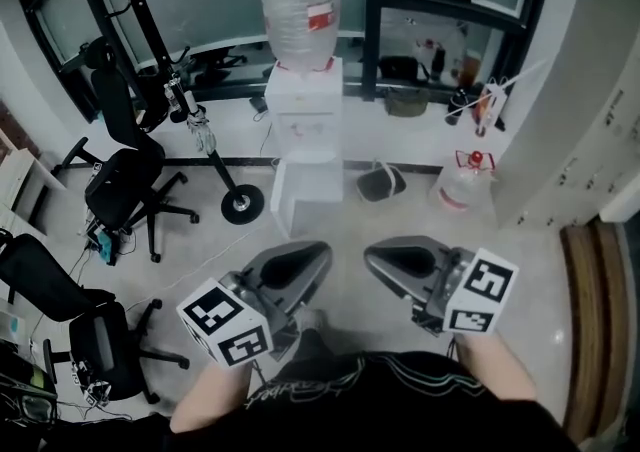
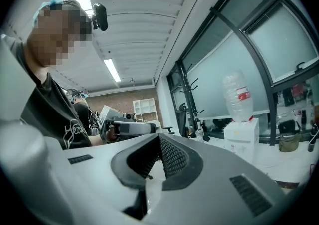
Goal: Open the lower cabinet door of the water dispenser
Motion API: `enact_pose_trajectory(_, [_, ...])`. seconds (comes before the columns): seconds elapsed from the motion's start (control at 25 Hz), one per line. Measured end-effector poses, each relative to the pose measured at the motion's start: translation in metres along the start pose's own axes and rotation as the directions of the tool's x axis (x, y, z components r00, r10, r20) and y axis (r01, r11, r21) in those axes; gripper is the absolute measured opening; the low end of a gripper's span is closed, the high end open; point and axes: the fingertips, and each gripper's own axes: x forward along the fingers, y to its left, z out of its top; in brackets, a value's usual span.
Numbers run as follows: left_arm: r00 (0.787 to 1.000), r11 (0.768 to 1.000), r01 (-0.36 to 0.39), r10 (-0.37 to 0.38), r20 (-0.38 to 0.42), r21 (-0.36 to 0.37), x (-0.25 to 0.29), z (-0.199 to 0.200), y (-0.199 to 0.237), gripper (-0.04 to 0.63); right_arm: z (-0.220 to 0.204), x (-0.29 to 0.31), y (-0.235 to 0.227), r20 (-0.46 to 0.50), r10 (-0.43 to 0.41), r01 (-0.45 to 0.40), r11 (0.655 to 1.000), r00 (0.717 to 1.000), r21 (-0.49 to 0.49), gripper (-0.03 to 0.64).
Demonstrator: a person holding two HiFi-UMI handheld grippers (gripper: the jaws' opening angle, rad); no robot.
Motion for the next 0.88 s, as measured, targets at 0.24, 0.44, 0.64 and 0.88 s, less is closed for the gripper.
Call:
enact_pose_trajectory(0.24, [1.000, 1.000, 0.008, -0.008, 0.004, 0.010, 0.001, 0.003, -0.006, 0.008, 0.002, 0.000, 0.005, 0.004, 0.004, -0.004, 1.000, 1.000, -0.012, 0.012])
enact_pose_trajectory(0.44, [0.999, 0.999, 0.033, -0.033, 0.000, 0.012, 0.000, 0.004, -0.008, 0.008, 0.005, 0.003, 0.009, 0.005, 0.000, 0.000, 0.999, 1.000, -0.035, 0.012])
enact_pose_trajectory(0.64, [0.999, 0.999, 0.050, -0.050, 0.007, 0.018, 0.002, 0.009, -0.008, 0.008, 0.008, 0.006, 0.011, 0.003, -0.003, 0.003, 0.999, 1.000, -0.046, 0.012])
enact_pose_trajectory(0.88, [0.999, 0.998, 0.054, -0.054, 0.006, 0.022, 0.003, 0.008, -0.007, 0.008, 0.010, 0.007, 0.011, 0.009, -0.001, 0.002, 0.999, 1.000, -0.051, 0.012])
